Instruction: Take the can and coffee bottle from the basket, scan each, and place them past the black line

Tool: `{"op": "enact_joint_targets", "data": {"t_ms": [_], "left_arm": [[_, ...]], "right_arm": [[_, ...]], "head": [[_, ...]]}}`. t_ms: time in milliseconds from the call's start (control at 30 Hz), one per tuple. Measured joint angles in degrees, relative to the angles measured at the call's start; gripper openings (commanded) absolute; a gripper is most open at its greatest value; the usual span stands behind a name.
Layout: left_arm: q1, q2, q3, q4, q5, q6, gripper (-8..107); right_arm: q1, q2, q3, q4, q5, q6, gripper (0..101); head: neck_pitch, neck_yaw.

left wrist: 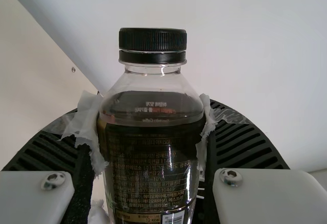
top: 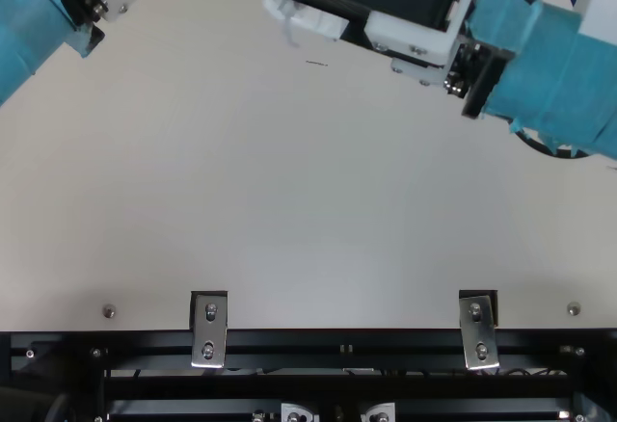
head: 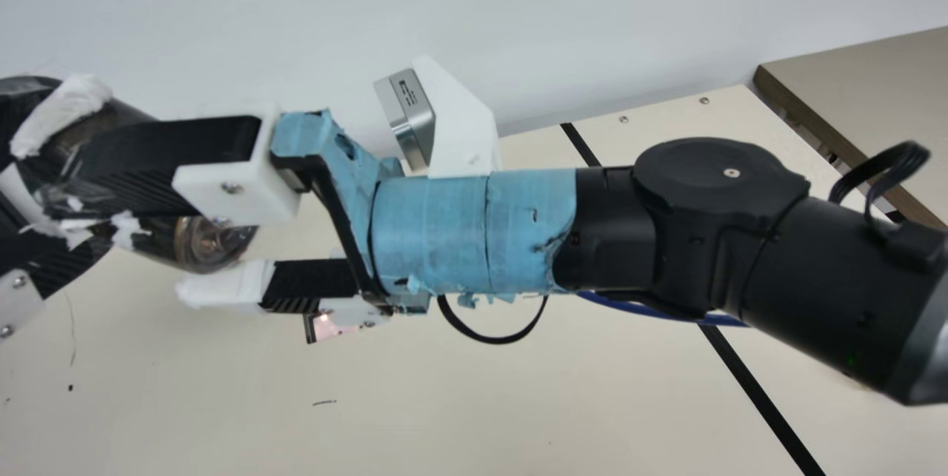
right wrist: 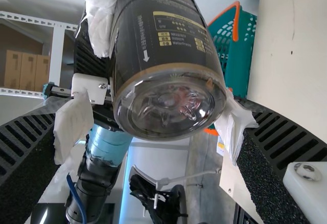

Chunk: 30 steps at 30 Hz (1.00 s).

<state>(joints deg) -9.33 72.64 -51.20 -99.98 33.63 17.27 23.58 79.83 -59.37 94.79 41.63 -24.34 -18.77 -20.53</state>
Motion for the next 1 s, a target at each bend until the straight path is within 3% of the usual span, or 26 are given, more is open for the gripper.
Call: {"op": "enact_joint_targets", "data": {"t_ms": [467,1000], "left_arm": [[0.0,0.0,0.0,0.0,0.0,0.0,10],[0.0,0.0,0.0,0.0,0.0,0.0,10]], "right_arm": [[-0.1,2.4,-0.9,4.1,-0.5,-2.6,101],[-0.2,3.6,-2.0,5.2,-0.9,-4.2,101]], "head": [[0.0,-0.3],[0.0,-0.3]]}}
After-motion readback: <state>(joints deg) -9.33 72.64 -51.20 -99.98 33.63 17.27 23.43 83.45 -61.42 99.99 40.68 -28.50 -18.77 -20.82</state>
